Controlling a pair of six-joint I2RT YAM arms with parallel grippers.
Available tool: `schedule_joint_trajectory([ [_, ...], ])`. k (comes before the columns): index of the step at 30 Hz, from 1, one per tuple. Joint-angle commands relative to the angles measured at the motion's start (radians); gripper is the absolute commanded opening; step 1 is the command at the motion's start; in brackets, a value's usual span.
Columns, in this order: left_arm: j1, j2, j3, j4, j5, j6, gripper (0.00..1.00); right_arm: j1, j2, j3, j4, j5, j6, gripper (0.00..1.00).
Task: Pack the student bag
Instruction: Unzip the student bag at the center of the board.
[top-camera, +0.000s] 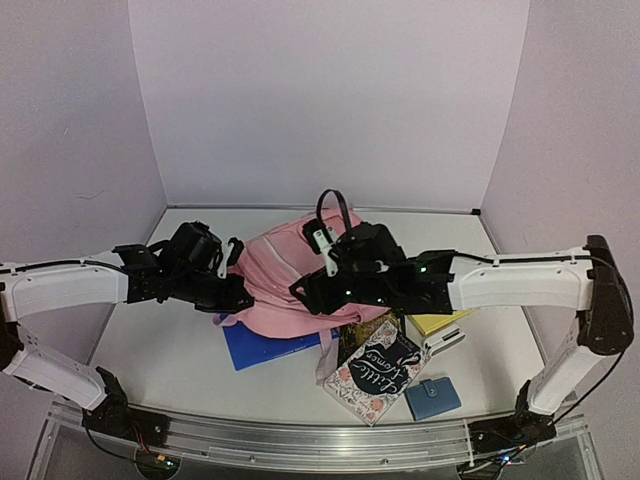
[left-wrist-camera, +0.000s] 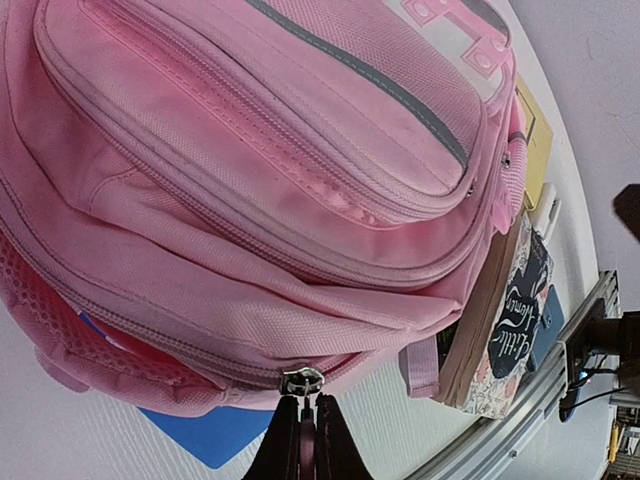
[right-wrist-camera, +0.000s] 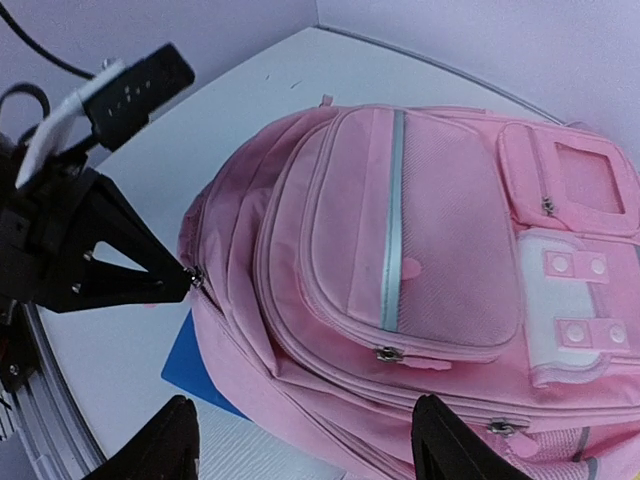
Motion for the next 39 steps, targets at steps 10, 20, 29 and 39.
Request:
schedule_joint_trajectory([
  [10,0.001,-0.012,0.056,0.115,0.023,-0.015,0.00,0.058,0.213,0.158,0.019,0.069,-0.099,0.55],
  [20,0.002,-0.006,0.069,0.107,0.016,-0.013,0.00,0.071,0.320,0.209,0.019,0.164,-0.153,0.39],
  [29,0.025,-0.003,0.087,0.034,-0.099,-0.011,0.00,0.082,0.286,0.166,0.080,0.278,-0.157,0.00],
  [39,0.243,-0.019,0.083,-0.033,-0.134,0.071,0.00,0.083,0.131,-0.001,0.165,0.326,-0.100,0.00],
])
